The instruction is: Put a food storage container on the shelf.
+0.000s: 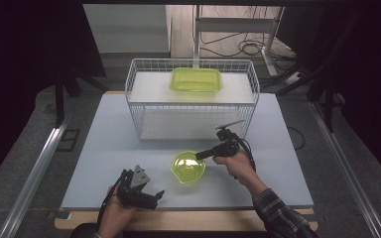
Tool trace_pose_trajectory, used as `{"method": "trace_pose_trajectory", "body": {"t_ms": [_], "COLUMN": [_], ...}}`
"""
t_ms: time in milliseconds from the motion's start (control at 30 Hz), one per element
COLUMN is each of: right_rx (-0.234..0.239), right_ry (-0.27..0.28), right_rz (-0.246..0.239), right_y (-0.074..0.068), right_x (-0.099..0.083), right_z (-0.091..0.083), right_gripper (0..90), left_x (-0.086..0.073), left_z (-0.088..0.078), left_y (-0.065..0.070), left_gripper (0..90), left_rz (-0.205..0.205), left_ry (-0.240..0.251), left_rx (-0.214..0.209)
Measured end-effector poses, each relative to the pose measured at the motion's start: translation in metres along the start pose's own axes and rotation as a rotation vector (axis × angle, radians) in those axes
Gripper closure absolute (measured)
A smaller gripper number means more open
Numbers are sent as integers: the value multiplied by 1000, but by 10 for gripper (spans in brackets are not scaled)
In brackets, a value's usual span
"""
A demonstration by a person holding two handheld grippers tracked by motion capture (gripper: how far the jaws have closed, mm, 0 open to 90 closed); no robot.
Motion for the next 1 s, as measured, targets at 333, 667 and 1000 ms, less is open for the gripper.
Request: {"method": "trace_pose_trajectory", "body": {"t_ms": [333,667,1000], "right_rx": [12,2,-22], "right_ry": [66,120,166], "right_rz": [-23,-30,-49], "right_y": [-17,-30,-41], "right_x": [5,12,23], "right_z": [-22,-43,-62], "right_gripper": [807,807,807], "left_x": [1,2,2], "left_z": [-2,-3,-3], "left_y": [0,-2,-3], "left_gripper": [21,13,7], "left_rz": [-5,-20,-27], "left_ry": [18,40,41], "left_rx": [-3,-4,-7]}}
Point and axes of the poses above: each handheld gripper's, and its own axes: z roughly forward along the jaws, x roughly out of its top, y roughly to its right, the point moved 5 cm from there along z, roughly forward along the jaws, and after that the axes turned 4 degrees about -x, right-handed, at the moved point
